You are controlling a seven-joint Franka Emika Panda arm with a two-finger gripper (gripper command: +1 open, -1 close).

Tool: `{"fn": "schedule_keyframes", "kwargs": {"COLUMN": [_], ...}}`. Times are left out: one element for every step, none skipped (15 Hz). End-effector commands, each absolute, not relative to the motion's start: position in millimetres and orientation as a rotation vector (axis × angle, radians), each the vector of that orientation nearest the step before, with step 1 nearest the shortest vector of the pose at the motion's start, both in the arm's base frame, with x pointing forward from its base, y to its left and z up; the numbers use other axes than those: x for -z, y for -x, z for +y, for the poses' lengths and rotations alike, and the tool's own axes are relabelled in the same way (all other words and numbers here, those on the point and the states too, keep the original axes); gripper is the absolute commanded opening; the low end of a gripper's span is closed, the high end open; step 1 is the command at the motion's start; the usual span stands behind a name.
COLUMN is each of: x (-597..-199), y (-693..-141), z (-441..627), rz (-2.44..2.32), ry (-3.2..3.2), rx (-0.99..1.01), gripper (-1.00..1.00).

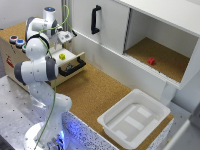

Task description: Place the purple object on top of the drawer

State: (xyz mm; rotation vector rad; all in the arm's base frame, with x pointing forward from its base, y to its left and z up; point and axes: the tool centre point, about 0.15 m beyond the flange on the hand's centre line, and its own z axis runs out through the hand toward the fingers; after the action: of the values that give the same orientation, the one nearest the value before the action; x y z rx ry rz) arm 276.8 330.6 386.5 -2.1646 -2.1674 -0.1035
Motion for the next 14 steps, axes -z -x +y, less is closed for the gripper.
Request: {"fn": "schedule_keyframes", "kwargs": {"x": [-338,-332,-327,-323,-319,-317,-313,-310,-308,-308,-308,-310,-312,-312], "y": [-273,-273,-275,-278,-280,-280,-280,-280,-281,-282,-284,-286,-286,-286], "z": [339,338,338,337,337,337,336,334,333,333,334,333,333,333], "rz": [-2.164,-2.162,-2.175,-2.169,-2.181,-2.193,-2.205,-2.205,-2.205,-2.204,-2.208,-2.205,-2.213,-2.216], "ry": [2.118,2.118,2.120,2.126,2.129,2.122,2.118,2.123,2.127,2.133,2.137,2.149,2.153,2.151], "rx": [0.153,0.147,0.140,0.130,0.113,0.107,0.087,0.078,0.068,0.075,0.078,0.084,0.090,0.088], "gripper": [1.00,1.00,1.00,1.00,1.00,1.00,1.00,1.00,1.00,1.00,-1.00,-1.00,-1.00,-1.00]}}
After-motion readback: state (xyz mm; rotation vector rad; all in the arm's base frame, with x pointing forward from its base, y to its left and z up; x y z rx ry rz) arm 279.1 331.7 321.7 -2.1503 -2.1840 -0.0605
